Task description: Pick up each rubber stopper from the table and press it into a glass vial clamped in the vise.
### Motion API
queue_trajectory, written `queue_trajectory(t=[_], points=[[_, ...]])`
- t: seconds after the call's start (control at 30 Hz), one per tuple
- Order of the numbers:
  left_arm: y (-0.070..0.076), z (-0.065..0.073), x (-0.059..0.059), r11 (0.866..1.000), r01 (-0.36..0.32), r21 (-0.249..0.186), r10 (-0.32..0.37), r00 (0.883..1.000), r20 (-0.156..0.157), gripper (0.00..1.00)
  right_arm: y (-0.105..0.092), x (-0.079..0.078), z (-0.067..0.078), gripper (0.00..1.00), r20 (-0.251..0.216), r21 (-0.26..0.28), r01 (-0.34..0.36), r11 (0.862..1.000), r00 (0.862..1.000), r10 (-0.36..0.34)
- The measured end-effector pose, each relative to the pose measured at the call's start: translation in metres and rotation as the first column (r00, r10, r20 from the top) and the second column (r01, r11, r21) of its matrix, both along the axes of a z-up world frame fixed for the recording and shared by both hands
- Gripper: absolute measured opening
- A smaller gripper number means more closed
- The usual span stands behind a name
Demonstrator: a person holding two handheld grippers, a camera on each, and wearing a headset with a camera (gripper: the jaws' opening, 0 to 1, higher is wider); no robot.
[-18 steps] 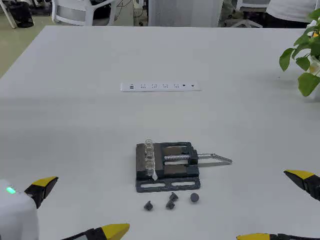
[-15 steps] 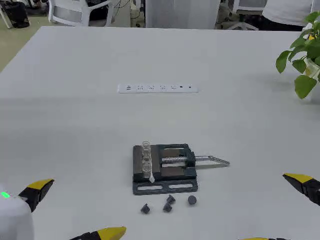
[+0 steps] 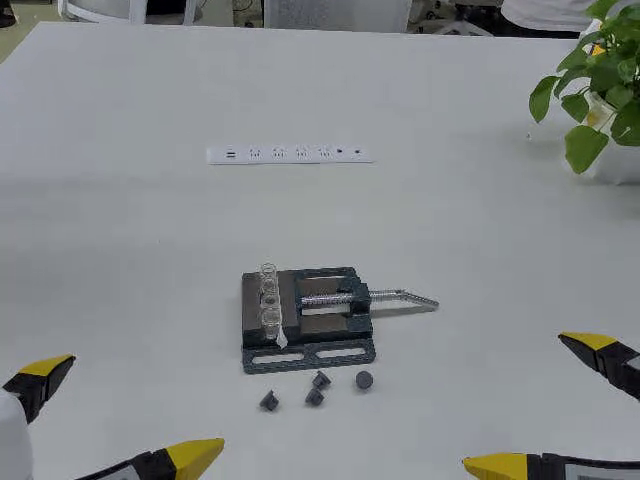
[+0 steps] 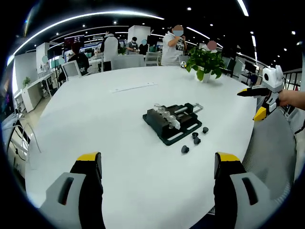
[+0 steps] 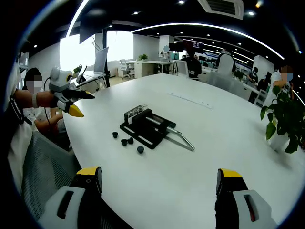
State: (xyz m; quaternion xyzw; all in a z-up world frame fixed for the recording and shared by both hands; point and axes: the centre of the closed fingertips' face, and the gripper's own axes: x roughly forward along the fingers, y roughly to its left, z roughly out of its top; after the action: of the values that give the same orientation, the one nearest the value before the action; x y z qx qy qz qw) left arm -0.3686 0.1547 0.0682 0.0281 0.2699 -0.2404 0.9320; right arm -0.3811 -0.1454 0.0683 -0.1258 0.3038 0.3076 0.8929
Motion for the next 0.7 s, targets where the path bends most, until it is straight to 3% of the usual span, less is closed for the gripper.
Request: queue_trajectory(t=[0.2,0.47,0.7], points=[[-0.001,0.0011,0.0007,1.0,0.009,0.003,-0.009,1.0,0.016,0.98,-0.0023,-0.0001,-0.0009,0.99,0.003,-0.008,-0.007,1.0,1.0,0.007],[-0.0023,-0.0035,-0.0017,1.0,0.026,0.013,-0.026,1.0,0.0,0.98,-0.0017,-0.0011,-0.0041,0.99,-0.012,-0.021,-0.033,0.999,0.999,0.033],[0.0008,-0.007,-0.002,0.998,0.047,0.029,-0.047,0.999,-0.008,0.98,0.0016,0.0041,-0.0031,0.99,-0.035,-0.079,-0.108,0.991,0.994,0.106]])
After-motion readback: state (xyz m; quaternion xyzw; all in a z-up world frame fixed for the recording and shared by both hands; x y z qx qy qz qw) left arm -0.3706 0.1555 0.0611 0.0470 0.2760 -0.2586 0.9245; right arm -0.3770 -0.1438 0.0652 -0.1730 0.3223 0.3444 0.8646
